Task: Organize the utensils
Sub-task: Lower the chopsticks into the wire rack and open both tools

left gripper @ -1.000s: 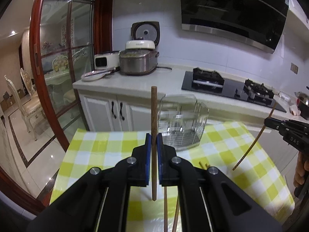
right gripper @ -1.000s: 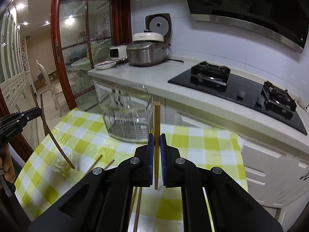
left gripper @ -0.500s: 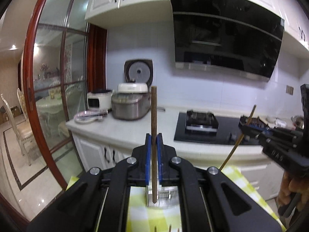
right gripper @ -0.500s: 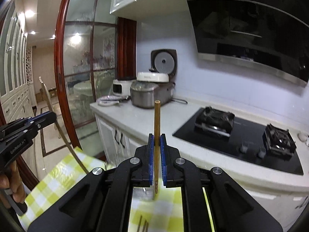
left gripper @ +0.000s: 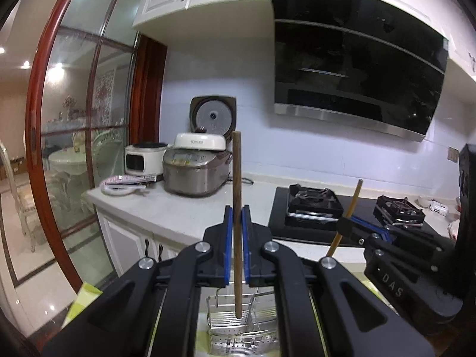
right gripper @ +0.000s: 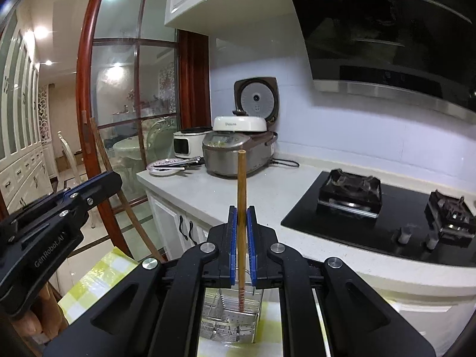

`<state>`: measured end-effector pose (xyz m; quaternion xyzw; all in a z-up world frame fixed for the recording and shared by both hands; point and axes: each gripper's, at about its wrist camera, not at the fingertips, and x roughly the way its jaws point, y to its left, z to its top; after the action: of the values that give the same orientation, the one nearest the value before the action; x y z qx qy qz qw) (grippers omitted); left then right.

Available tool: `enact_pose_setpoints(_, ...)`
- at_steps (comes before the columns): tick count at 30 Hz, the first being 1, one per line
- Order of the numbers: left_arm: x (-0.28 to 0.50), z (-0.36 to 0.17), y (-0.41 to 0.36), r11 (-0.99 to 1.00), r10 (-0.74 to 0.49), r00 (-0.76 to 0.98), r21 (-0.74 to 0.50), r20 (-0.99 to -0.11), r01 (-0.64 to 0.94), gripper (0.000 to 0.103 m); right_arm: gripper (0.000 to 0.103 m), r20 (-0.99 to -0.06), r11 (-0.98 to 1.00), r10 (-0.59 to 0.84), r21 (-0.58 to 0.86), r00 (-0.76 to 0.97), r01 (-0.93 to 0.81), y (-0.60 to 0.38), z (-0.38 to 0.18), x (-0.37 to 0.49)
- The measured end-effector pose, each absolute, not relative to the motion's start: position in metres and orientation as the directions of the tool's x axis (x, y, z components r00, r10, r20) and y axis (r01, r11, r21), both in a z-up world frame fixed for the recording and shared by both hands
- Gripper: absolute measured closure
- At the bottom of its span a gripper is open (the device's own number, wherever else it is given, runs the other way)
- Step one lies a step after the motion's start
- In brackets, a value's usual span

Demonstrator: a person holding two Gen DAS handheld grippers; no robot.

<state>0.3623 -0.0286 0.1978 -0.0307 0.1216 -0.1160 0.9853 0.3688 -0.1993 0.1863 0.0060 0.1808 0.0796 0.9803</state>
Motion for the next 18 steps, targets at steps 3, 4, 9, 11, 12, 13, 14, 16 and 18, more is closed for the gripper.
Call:
enact_pose_setpoints(3, 0.38, 0.177, -0.028, 0.974, -0.224, 0.938, -0.102, -0.266, 0.204, 0.097, 0.094, -0.366, 0.989, 0.148, 0.052, 0.919, -0.138, -0.202, 0.167, 0.381)
enact_pose_setpoints(4, 0.384, 0.171, -0.028, 0.974, -0.223, 0.935, -0.106, -0.274, 0.201, 0.097, 0.094, -0.366, 0.99, 0.142, 0.048, 0.92, -0.134, -0.202, 0.162, 0.383)
enact_pose_setpoints(9, 0.4, 0.144, -0.024, 0.97, -0.234, 0.915, -0.138, -0.328, 0.199, 0.097, 0.093, -0.382, 0.992, 0.127, 0.029, 0.915, -0.125, -0.199, 0.139, 0.393)
enact_pose_setpoints(11, 0.404, 0.137, -0.024, 0.971, -0.232, 0.911, -0.14, -0.341, 0.195, 0.097, 0.093, -0.387, 0.993, 0.113, 0.029, 0.915, -0.111, -0.2, 0.132, 0.395)
enact_pose_setpoints(12, 0.408, 0.133, -0.024, 0.97, -0.233, 0.907, -0.144, -0.35, 0.194, 0.097, 0.093, -0.388, 0.994, 0.107, 0.029, 0.915, -0.103, -0.201, 0.13, 0.396)
enact_pose_setpoints(13, 0.41, 0.129, -0.023, 0.97, -0.235, 0.904, -0.147, -0.358, 0.194, 0.097, 0.093, -0.392, 0.995, 0.101, 0.029, 0.914, -0.098, -0.201, 0.128, 0.397)
enact_pose_setpoints(14, 0.41, 0.127, -0.022, 0.97, -0.232, 0.902, -0.15, -0.364, 0.189, 0.096, 0.093, -0.397, 0.995, 0.097, 0.027, 0.913, -0.094, -0.202, 0.126, 0.398)
enact_pose_setpoints(16, 0.41, 0.122, -0.019, 0.971, -0.228, 0.9, -0.156, -0.371, 0.181, 0.092, 0.093, -0.402, 0.996, 0.094, 0.03, 0.911, -0.09, -0.204, 0.124, 0.397)
enact_pose_setpoints(18, 0.41, 0.12, -0.015, 0.973, -0.216, 0.904, -0.161, -0.37, 0.167, 0.072, 0.093, -0.401, 0.996, 0.087, 0.033, 0.912, -0.08, -0.207, 0.123, 0.395)
